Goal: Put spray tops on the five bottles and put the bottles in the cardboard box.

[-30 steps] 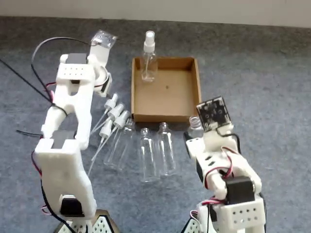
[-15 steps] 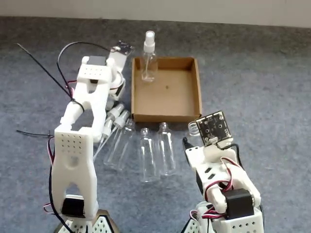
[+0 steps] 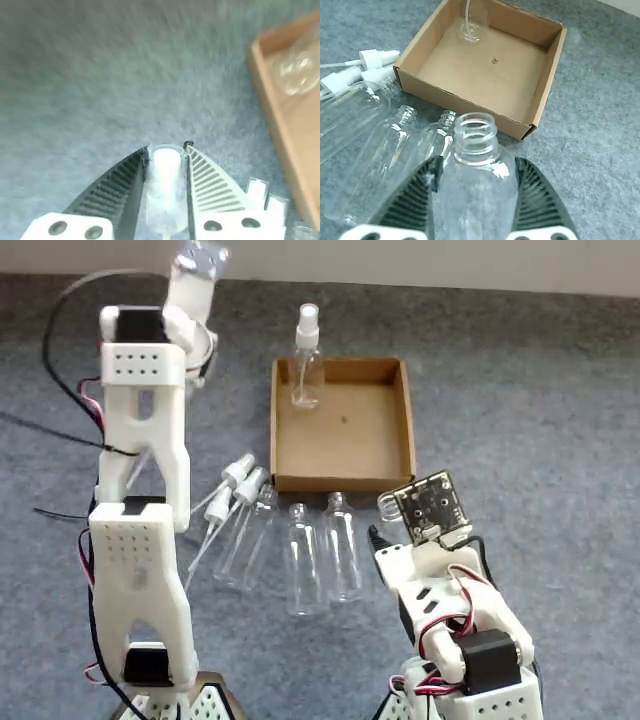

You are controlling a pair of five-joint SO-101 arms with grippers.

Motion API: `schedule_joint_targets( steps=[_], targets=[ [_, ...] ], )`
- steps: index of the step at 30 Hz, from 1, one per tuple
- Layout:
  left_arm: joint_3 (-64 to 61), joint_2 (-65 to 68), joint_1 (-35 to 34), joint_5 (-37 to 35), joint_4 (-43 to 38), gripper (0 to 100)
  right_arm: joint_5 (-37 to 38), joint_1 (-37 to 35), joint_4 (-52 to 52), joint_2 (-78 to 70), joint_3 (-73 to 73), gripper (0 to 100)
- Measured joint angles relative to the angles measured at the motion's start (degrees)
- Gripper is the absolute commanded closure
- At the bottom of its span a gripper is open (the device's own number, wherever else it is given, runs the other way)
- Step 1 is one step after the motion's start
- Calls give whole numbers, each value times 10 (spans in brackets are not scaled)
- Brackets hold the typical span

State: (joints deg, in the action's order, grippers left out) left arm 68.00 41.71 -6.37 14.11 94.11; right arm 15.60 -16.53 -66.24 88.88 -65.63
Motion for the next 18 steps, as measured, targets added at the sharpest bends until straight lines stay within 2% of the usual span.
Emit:
schedule_joint_targets(
  steps=[4, 6, 8, 12, 18],
  targets=[
    [113, -66, 0, 0, 64, 966, 106, -1, -25, 2, 0, 993],
    [120, -111, 0, 0, 70, 966, 171, -1, -45, 1, 0, 993],
    [105, -163, 0, -18, 70, 966, 200, -2, -68, 1, 0, 993],
    [18, -297, 0, -49, 71, 966, 213, 25, -61, 3, 0, 993],
    [-188, -514, 18, -69, 71, 966, 209, 97, 40, 1, 0, 994]
  ],
)
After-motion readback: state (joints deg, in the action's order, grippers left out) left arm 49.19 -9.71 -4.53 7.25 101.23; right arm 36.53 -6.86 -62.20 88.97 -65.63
